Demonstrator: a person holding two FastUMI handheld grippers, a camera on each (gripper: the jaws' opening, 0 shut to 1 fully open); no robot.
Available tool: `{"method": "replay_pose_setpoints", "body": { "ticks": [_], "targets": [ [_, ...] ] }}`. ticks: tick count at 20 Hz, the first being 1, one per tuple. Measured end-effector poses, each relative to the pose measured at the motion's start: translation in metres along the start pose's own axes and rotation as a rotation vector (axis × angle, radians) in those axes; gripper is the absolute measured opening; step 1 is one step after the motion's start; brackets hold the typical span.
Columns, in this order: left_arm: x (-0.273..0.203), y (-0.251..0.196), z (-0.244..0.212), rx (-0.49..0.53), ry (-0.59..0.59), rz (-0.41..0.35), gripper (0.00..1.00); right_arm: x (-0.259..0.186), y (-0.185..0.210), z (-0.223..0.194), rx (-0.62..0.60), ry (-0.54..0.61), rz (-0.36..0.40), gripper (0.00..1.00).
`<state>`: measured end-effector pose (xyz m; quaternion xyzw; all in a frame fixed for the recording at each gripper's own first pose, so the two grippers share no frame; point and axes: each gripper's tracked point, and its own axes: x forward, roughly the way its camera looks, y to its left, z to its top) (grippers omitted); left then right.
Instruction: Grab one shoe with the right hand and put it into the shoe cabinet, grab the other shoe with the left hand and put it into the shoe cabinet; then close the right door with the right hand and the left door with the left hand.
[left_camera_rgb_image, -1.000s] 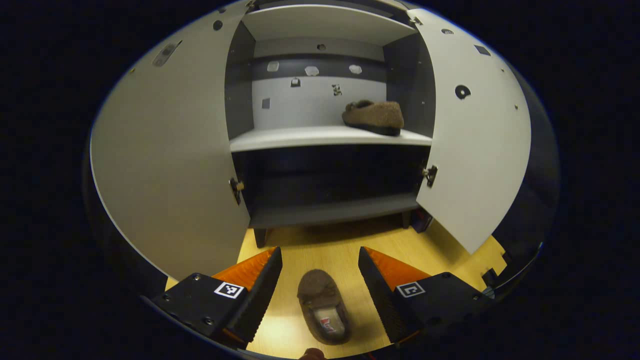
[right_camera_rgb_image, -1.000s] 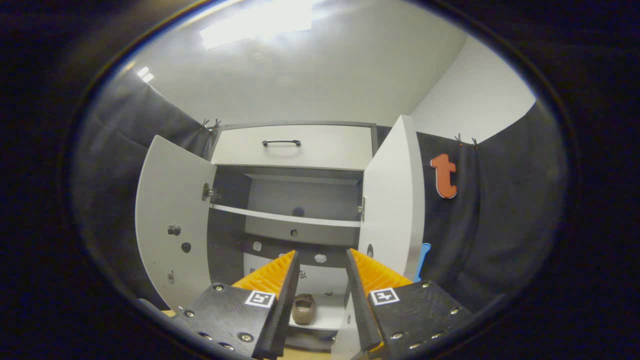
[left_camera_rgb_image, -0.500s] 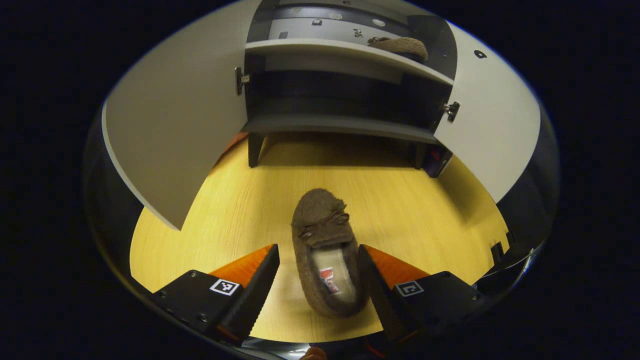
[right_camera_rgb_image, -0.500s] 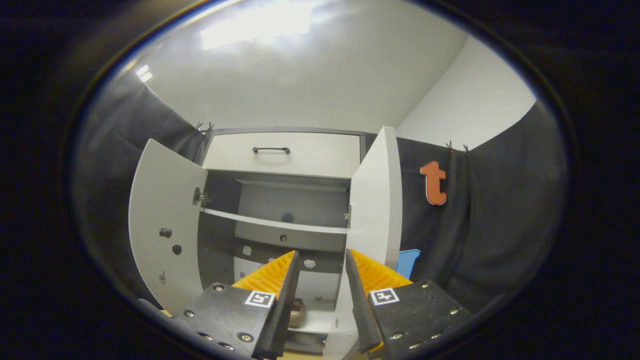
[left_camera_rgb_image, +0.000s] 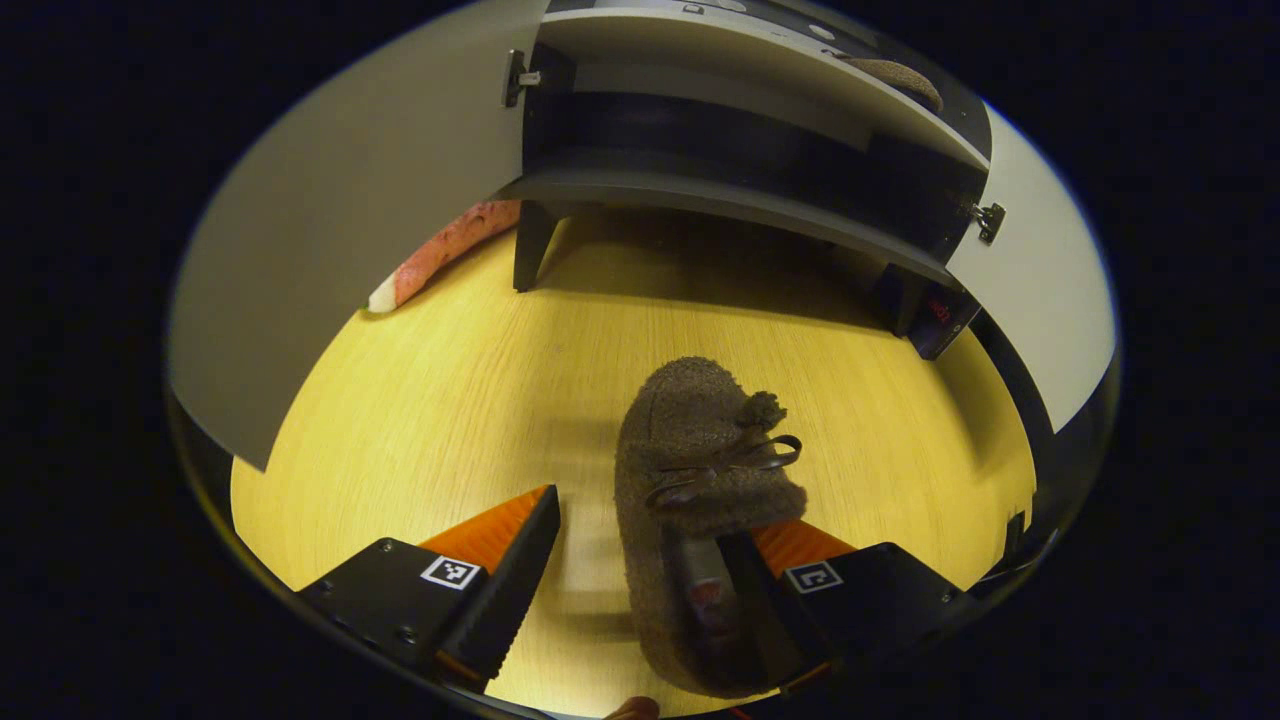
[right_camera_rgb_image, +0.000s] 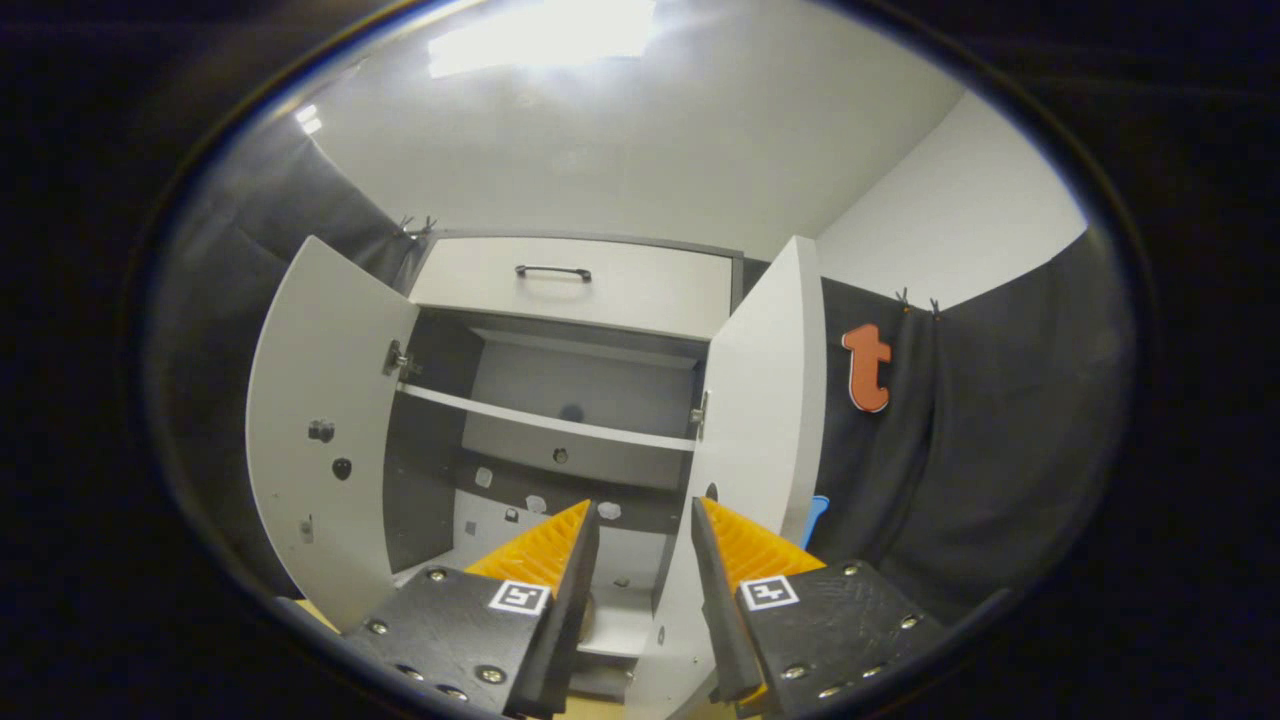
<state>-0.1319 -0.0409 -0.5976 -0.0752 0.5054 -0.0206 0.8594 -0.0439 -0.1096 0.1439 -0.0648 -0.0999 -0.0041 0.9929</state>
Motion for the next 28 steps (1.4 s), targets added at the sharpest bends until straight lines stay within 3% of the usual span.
{"method": "replay_pose_setpoints", "body": {
  "ticks": [1, 2, 3, 4, 5, 7, 8, 12, 18, 28],
  "targets": [
    [0.004, -0.001, -0.003, 0.011, 0.019, 0.003, 0.85, 0.0, 0.001, -0.002, -0.009, 0.008, -0.001, 0.52],
    [0.009, -0.002, -0.005, 0.015, 0.034, -0.001, 0.85, 0.0, 0.002, -0.005, -0.019, 0.016, -0.003, 0.52],
    [0.01, -0.007, -0.007, 0.009, 0.049, -0.017, 0.69, -0.001, 0.003, -0.007, -0.03, 0.022, -0.005, 0.55],
    [0.009, -0.006, -0.005, 0.008, 0.044, 0.001, 0.6, -0.002, 0.003, -0.008, -0.039, 0.026, -0.008, 0.55],
    [0.012, 0.003, -0.004, 0.014, 0.036, 0.044, 0.39, -0.003, 0.004, -0.008, -0.047, 0.029, -0.01, 0.55],
    [0.013, 0.008, -0.002, 0.015, 0.03, 0.088, 0.09, -0.005, 0.003, -0.007, -0.057, 0.025, -0.02, 0.55],
    [0.012, 0.007, -0.003, 0.023, 0.041, 0.099, 0.04, -0.005, 0.001, -0.007, -0.057, 0.024, -0.023, 0.55],
    [-0.002, 0.001, 0.018, 0.012, 0.02, 0.097, 0.01, -0.007, -0.006, -0.007, -0.04, 0.023, -0.036, 0.55],
    [-0.046, -0.014, 0.116, 0.07, -0.18, 0.087, 0.01, -0.012, -0.017, -0.003, -0.006, 0.005, -0.039, 0.54],
    [-0.123, -0.031, 0.261, 0.036, -0.437, 0.074, 0.01, -0.023, -0.025, -0.005, 0.026, -0.009, -0.025, 0.54]
  ]
}}
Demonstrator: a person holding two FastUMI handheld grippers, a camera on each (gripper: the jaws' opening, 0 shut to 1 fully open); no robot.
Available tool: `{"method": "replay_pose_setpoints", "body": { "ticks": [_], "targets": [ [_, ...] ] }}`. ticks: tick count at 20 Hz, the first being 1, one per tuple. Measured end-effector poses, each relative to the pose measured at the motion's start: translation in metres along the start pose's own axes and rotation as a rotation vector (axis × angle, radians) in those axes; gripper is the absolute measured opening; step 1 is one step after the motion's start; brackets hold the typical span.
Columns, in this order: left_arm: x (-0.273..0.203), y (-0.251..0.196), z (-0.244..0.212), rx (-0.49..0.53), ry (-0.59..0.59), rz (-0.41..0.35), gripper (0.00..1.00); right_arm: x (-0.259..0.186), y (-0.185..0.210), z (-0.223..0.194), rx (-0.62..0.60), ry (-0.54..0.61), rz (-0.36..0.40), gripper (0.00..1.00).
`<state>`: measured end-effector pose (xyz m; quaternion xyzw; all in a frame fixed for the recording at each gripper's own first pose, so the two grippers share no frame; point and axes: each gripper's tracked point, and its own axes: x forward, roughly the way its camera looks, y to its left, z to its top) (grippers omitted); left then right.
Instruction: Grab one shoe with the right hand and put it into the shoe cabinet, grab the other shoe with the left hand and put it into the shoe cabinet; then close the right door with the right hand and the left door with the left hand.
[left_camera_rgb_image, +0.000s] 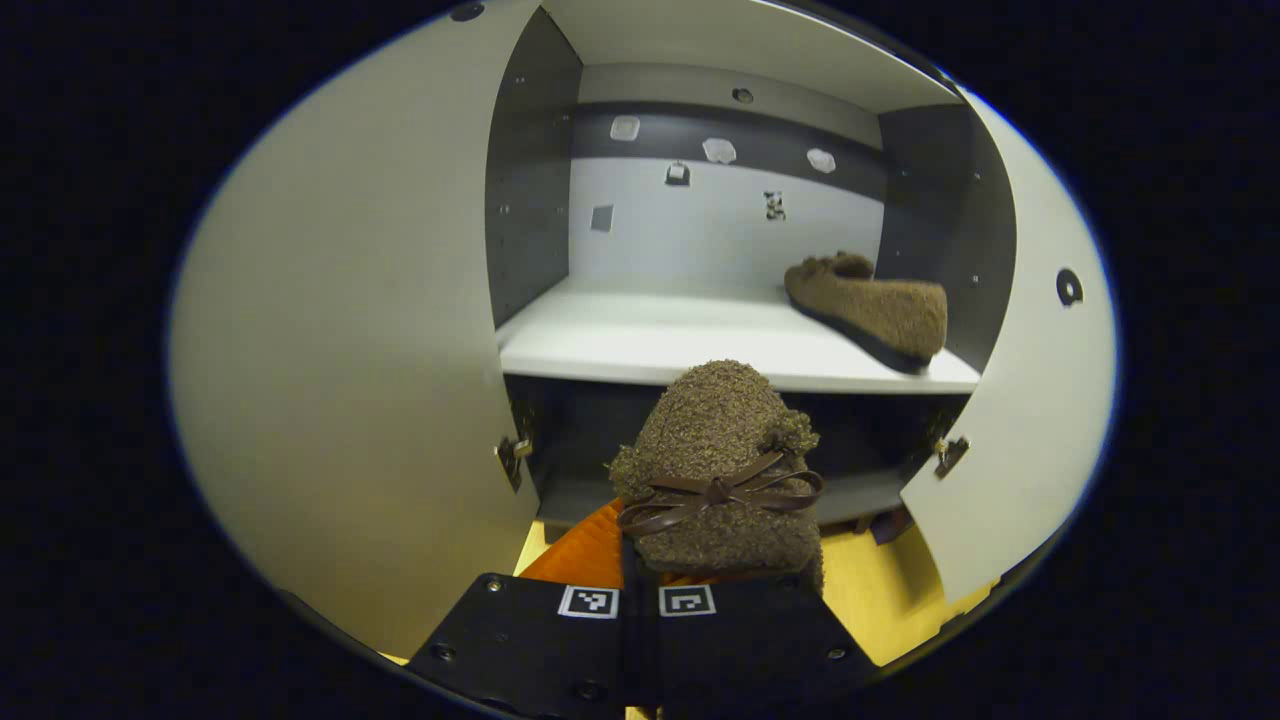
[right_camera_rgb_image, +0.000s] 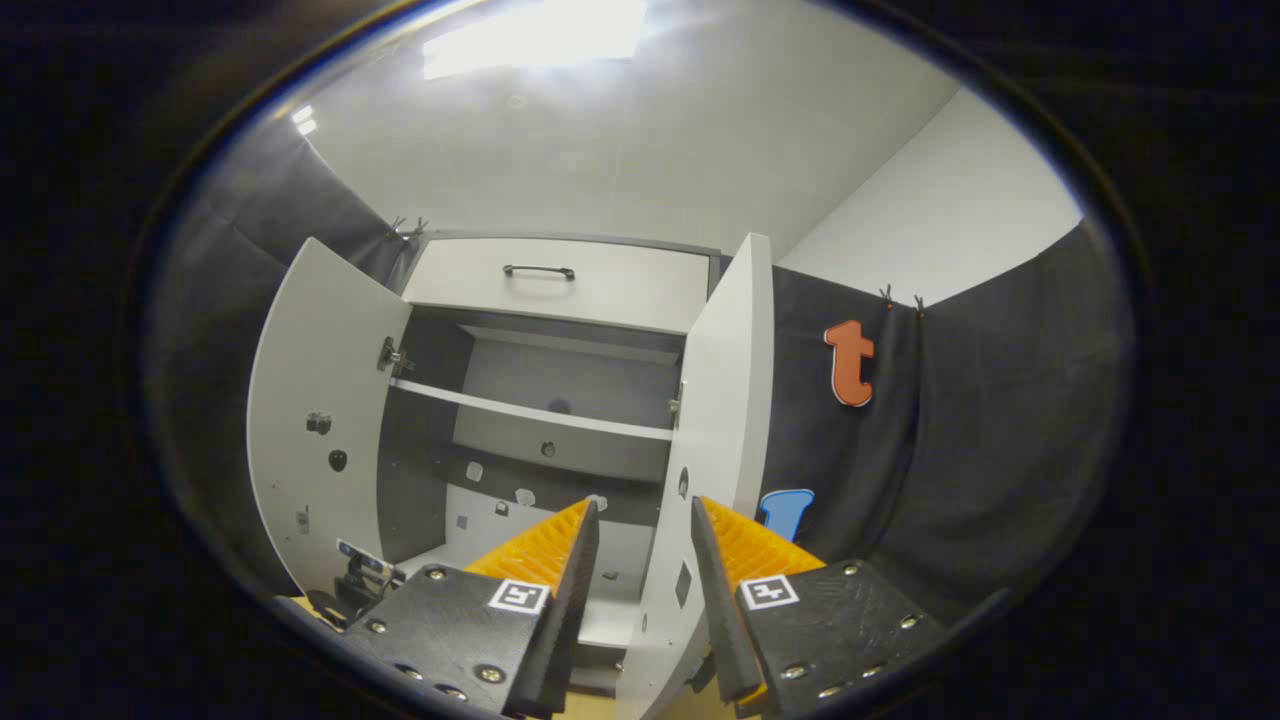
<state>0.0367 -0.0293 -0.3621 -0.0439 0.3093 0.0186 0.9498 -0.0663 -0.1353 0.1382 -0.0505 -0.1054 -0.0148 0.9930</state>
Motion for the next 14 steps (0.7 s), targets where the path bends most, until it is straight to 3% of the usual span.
{"method": "replay_pose_setpoints", "body": {
  "ticks": [5, 14],
  "targets": [
    [0.025, -0.008, 0.074, 0.026, -0.104, 0.003, 0.01, -0.008, -0.008, -0.004, 0.021, 0.002, 0.0, 0.55],
    [0.099, -0.015, 0.158, 0.002, -0.134, 0.018, 0.01, -0.025, -0.025, -0.003, -0.022, -0.027, -0.056, 0.52]
  ]
}}
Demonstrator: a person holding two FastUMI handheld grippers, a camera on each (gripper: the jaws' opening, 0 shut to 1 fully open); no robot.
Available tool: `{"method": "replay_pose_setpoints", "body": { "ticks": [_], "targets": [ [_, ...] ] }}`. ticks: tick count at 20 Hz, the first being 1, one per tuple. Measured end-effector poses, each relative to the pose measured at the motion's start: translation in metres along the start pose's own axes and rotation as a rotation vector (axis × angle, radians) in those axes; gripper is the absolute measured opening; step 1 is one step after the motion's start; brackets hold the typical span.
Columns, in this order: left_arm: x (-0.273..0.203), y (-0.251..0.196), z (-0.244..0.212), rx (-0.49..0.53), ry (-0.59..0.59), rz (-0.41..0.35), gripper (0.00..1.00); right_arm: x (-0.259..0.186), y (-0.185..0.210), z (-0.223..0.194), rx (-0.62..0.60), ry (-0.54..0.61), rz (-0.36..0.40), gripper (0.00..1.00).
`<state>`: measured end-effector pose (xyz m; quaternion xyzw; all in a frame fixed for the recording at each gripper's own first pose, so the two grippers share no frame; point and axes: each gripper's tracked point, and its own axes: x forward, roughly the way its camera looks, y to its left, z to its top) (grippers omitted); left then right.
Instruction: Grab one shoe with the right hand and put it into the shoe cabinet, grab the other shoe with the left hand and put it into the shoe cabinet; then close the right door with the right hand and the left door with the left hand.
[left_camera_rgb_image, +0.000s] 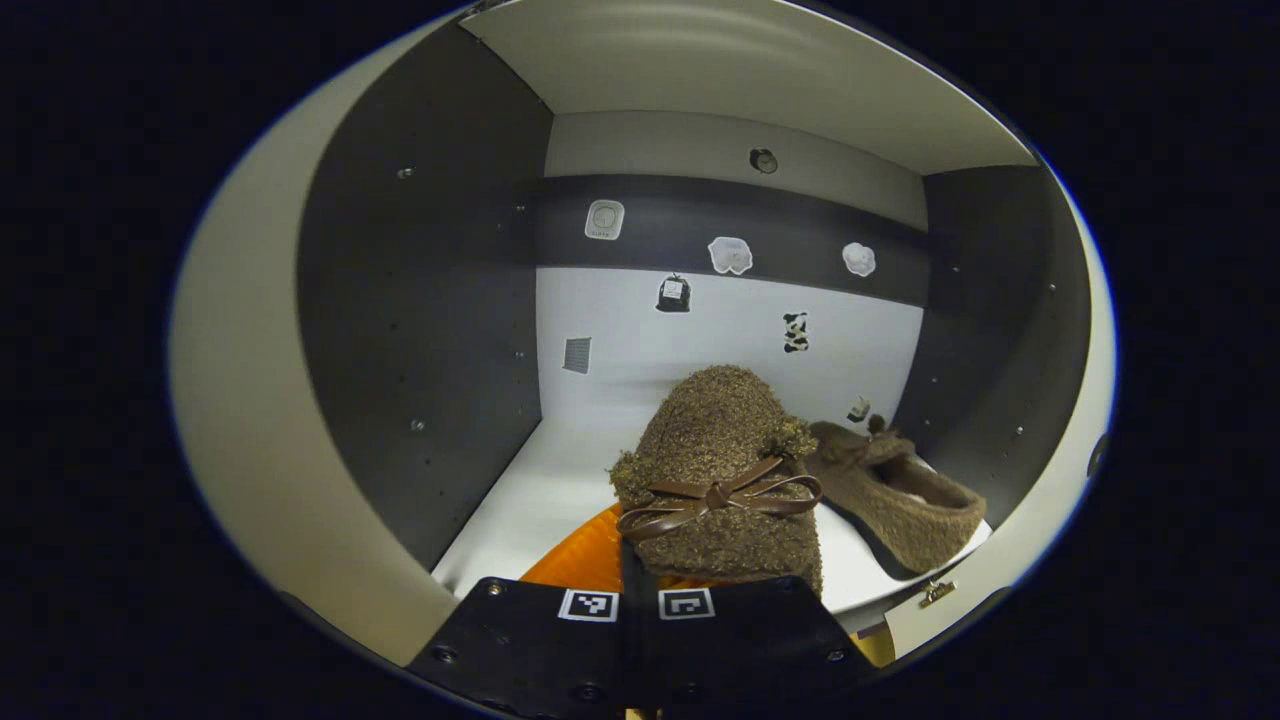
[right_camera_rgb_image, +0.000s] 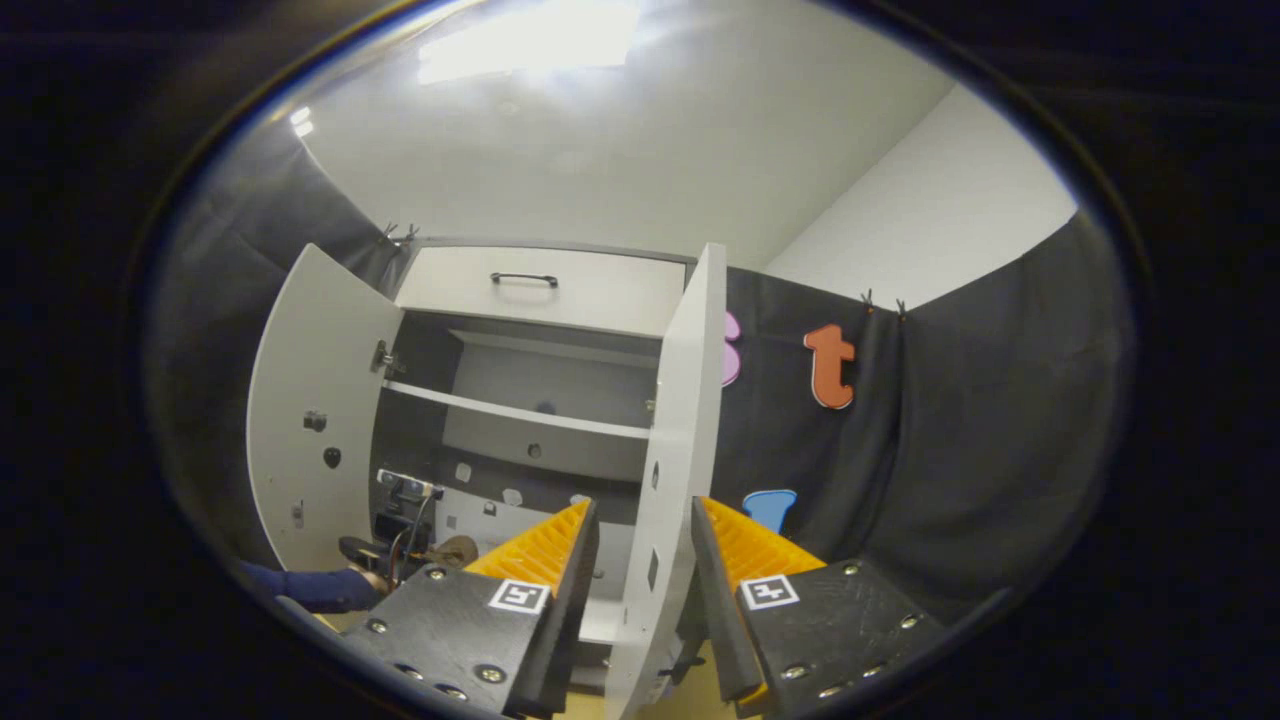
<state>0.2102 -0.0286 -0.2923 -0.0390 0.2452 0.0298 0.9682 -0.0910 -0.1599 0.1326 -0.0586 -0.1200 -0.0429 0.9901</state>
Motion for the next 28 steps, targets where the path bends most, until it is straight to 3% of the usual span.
{"method": "replay_pose_setpoints", "body": {
  "ticks": [7, 19, 25, 28],
  "targets": [
    [0.049, 0.004, 0.0, -0.025, 0.05, 0.017, 0.01, 0.003, -0.006, -0.007, -0.03, 0.008, -0.053, 0.52],
    [0.094, -0.01, -0.019, 0.069, 0.089, 0.006, 0.01, 0.009, -0.006, -0.027, -0.039, 0.066, -0.097, 0.52],
    [0.095, -0.011, -0.023, 0.102, 0.12, -0.024, 0.16, 0.007, -0.008, -0.029, -0.031, 0.077, -0.105, 0.52],
    [0.09, -0.003, -0.021, 0.13, 0.133, -0.015, 0.29, 0.004, -0.01, -0.029, -0.028, 0.076, -0.097, 0.55]
  ]
}}
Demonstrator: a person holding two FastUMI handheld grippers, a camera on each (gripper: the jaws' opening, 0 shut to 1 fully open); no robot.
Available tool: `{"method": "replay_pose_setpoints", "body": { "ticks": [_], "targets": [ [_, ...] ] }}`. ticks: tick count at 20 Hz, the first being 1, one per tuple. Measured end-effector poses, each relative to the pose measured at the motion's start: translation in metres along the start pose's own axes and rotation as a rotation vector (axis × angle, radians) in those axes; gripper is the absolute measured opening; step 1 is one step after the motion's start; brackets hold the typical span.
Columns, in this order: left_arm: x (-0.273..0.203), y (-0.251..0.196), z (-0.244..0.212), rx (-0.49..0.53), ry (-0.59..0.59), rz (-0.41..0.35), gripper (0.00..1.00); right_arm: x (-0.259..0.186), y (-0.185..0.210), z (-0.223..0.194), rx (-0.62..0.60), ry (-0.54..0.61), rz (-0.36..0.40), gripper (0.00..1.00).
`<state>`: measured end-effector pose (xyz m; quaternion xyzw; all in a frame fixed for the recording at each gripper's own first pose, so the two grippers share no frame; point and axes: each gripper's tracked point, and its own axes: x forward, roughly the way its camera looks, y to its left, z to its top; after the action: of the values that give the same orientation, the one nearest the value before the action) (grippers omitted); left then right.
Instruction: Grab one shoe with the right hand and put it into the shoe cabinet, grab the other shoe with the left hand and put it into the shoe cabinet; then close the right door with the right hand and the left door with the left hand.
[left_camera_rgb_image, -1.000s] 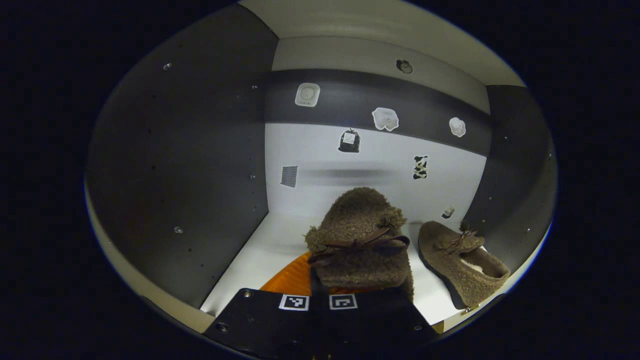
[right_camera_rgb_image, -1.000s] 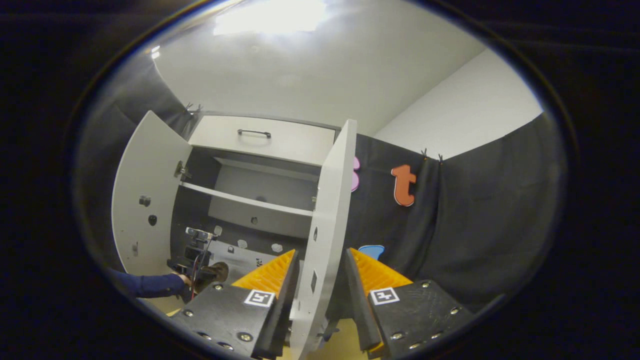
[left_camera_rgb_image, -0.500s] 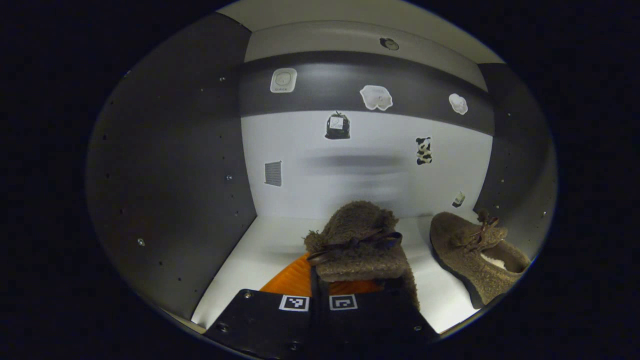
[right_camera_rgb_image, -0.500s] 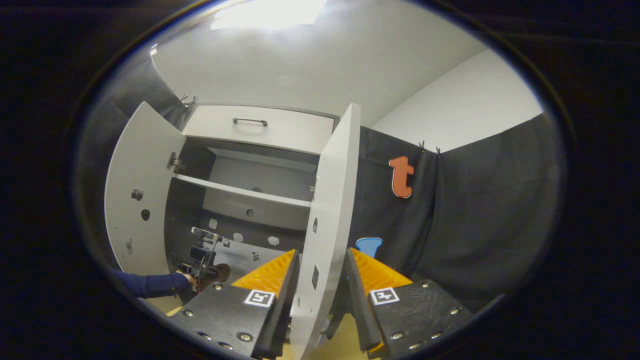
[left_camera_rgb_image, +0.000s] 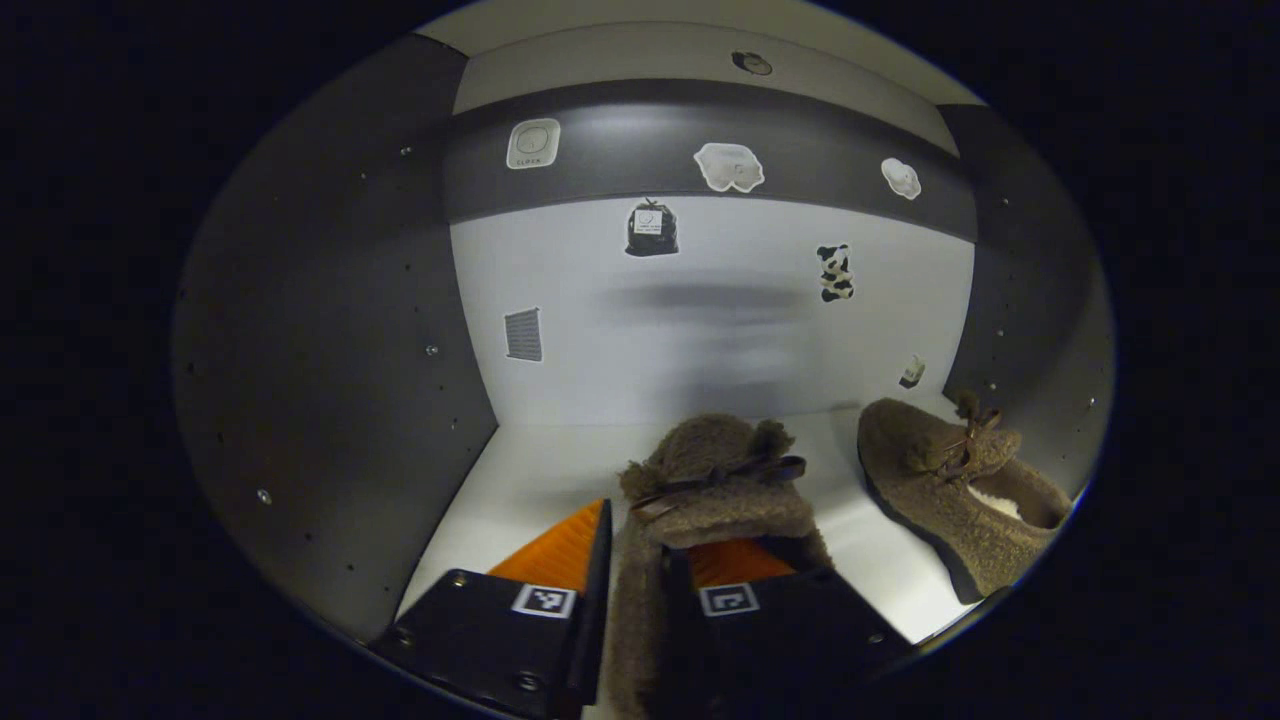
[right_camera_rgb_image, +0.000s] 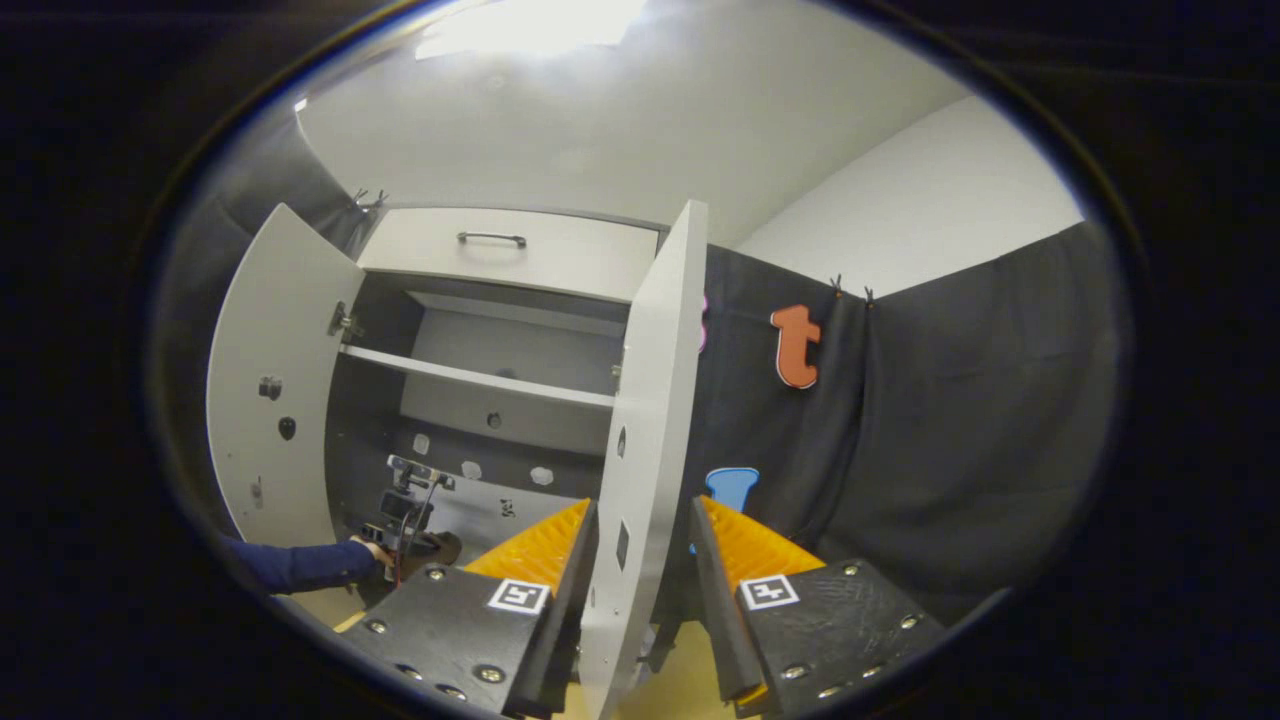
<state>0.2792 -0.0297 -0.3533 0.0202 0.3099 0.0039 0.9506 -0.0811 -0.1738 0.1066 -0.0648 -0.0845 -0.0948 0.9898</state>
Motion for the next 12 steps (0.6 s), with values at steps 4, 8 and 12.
{"method": "replay_pose_setpoints", "body": {
  "ticks": [4, 8, 12],
  "targets": [
    [-0.023, 0.008, -0.002, -0.005, 0.02, -0.004, 0.76, -0.002, -0.001, 0.004, 0.007, -0.011, 0.017, 0.52],
    [-0.066, 0.006, 0.003, -0.008, -0.025, -0.036, 0.76, -0.007, -0.004, 0.004, 0.017, -0.014, 0.039, 0.52],
    [-0.129, -0.007, 0.021, 0.039, -0.125, -0.072, 0.76, -0.014, -0.01, 0.001, 0.037, -0.013, 0.062, 0.55]
  ]
}}
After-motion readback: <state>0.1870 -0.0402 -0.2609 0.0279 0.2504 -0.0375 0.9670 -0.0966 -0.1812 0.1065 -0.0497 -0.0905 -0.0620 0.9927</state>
